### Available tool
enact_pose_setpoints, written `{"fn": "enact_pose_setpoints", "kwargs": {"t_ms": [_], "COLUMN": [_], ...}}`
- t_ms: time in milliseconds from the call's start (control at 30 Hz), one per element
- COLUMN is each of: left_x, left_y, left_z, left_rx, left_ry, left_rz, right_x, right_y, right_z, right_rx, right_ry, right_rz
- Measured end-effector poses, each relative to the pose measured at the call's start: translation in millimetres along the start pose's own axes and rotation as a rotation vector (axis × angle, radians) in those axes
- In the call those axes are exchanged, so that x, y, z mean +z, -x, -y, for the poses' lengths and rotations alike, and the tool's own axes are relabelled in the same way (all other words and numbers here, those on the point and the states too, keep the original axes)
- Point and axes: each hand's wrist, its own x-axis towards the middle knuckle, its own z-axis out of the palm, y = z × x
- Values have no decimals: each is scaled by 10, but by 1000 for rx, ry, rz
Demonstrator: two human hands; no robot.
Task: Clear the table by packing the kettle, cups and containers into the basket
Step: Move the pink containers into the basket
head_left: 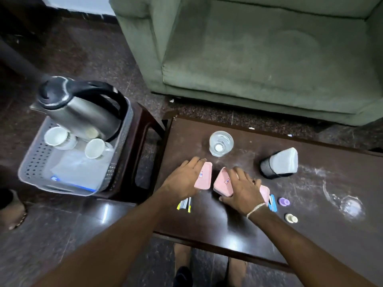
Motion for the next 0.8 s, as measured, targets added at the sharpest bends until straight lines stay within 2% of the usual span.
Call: {"fn": "enact_pose_setpoints", "kwargs": {"t_ms": [100,233,400,567,700,800], "left_x": [-500,-1205,-1742,-1748,-1602,-1507], "left_y": [392,1192,2032,2374,2318,2208], "left_z": [191,765,1671,2322,2578,2682], "left_rx": [-4,-149,-398,-470,-457,-475], "left_ry": [165,237,203,106,103,122], "left_rz": [-123,-262,-213,-95,-4,71], "right_x": [-328,-773,-934,-657,-381,-234], "right_y": [-6,-80,-222,-409,-479,-495], "right_z": [398,1206,2355,3270,3693,3758], "right_rx": [-59,-314,-572,-702,-614,-547], "right_ry": [-203,-562,-729,-556,-306,-236], "right_rz": [-52,-77,-33,-61,-119,-150]}}
